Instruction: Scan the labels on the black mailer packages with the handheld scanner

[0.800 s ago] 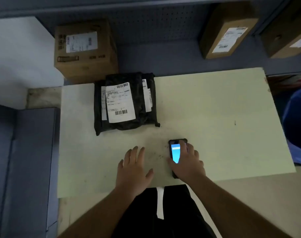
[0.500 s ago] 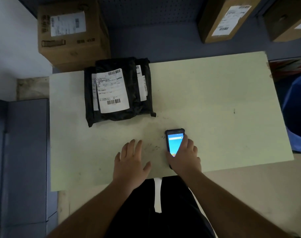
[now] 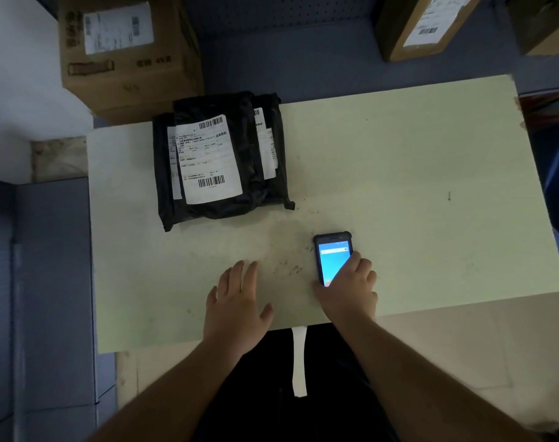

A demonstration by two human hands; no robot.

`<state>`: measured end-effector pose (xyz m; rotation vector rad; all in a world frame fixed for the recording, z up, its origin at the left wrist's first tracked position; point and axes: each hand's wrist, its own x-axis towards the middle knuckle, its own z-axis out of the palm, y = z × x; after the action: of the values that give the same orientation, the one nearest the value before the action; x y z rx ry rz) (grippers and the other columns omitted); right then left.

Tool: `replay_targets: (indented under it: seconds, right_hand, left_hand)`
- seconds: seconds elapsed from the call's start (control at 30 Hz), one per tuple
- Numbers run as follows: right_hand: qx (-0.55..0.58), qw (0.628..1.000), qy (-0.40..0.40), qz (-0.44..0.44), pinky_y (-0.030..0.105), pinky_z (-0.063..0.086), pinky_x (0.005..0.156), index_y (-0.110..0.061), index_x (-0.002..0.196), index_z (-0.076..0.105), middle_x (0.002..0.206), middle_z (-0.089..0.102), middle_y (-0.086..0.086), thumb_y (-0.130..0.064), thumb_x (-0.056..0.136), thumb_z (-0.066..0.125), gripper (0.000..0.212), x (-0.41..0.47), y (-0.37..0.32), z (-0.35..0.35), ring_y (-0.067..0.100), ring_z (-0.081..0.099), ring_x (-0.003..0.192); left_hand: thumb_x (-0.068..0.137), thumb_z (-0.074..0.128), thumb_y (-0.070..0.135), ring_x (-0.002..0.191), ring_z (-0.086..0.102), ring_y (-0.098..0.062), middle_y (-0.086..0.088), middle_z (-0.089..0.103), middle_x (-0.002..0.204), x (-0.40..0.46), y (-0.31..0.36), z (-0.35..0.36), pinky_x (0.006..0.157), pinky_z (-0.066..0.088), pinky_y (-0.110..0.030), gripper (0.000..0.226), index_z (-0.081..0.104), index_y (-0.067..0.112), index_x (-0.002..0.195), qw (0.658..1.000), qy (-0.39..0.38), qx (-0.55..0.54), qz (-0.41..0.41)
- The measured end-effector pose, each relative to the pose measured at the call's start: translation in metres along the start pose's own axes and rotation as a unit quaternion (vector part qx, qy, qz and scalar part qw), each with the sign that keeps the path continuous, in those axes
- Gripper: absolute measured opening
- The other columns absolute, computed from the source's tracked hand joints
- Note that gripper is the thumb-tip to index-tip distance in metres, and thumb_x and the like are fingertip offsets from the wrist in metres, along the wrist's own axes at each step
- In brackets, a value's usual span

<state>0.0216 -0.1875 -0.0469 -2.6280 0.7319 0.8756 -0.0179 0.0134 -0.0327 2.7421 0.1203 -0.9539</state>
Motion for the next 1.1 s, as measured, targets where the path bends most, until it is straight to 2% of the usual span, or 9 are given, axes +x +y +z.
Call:
replay_targets:
  seconds: [0.27,0.53,0.7,0.9,1.1]
  right_hand:
    - [-0.006,1.000,0.007,0.006,0.046,0.055,0.099,-0.015,0.151,0.031,0.144,0.045,0.007,-0.049,0.081,0.083,0.093,0.001,-0.001,-0.003,0.028,0.050,0.128]
    - [-0.037,0.999,-0.020,-0.003,0.047,0.051,0.104,-0.017,0.149,0.033,0.139,0.057,0.006,-0.053,0.080,0.078,0.090,0.003,0.000,-0.021,0.028,0.057,0.125]
    - [-0.060,0.998,-0.026,-0.004,0.045,0.050,0.104,-0.014,0.143,0.039,0.137,0.057,0.006,-0.054,0.080,0.076,0.083,0.001,-0.005,-0.034,0.026,0.057,0.125]
    - [-0.057,0.998,-0.027,-0.011,0.044,0.050,0.098,-0.013,0.134,0.044,0.128,0.059,0.004,-0.050,0.077,0.075,0.075,-0.004,-0.011,-0.049,0.026,0.059,0.118]
    - [0.008,0.999,-0.034,-0.030,0.047,0.062,0.088,-0.012,0.132,0.044,0.123,0.056,0.005,-0.041,0.074,0.081,0.075,-0.009,-0.016,-0.064,0.026,0.060,0.113]
  left_hand:
    - [0.094,0.050,0.056,0.160,0.009,-0.024,-0.001,0.006,0.173,-0.006,-0.010,-0.001,0.126,0.026,-0.048,0.088,0.004,0.028,0.164,1.000,-0.007,-0.006,-0.009]
    - [0.093,0.052,0.055,0.159,0.011,-0.023,0.000,0.009,0.172,-0.002,-0.011,-0.013,0.123,0.029,-0.046,0.088,0.006,0.029,0.164,1.000,0.007,-0.019,-0.007]
    - [0.094,0.052,0.054,0.159,0.012,-0.024,-0.001,0.011,0.171,-0.001,-0.013,-0.026,0.123,0.032,-0.046,0.088,0.006,0.028,0.164,0.999,0.021,-0.025,-0.007]
    - [0.093,0.055,0.052,0.158,0.014,-0.024,-0.001,0.013,0.171,-0.001,-0.018,-0.043,0.122,0.033,-0.047,0.087,0.009,0.029,0.163,0.997,0.036,-0.059,-0.041]
    - [0.093,0.055,0.049,0.156,0.020,-0.025,-0.002,0.019,0.169,0.004,-0.027,-0.065,0.118,0.038,-0.046,0.084,0.014,0.024,0.162,0.992,0.067,-0.092,-0.063]
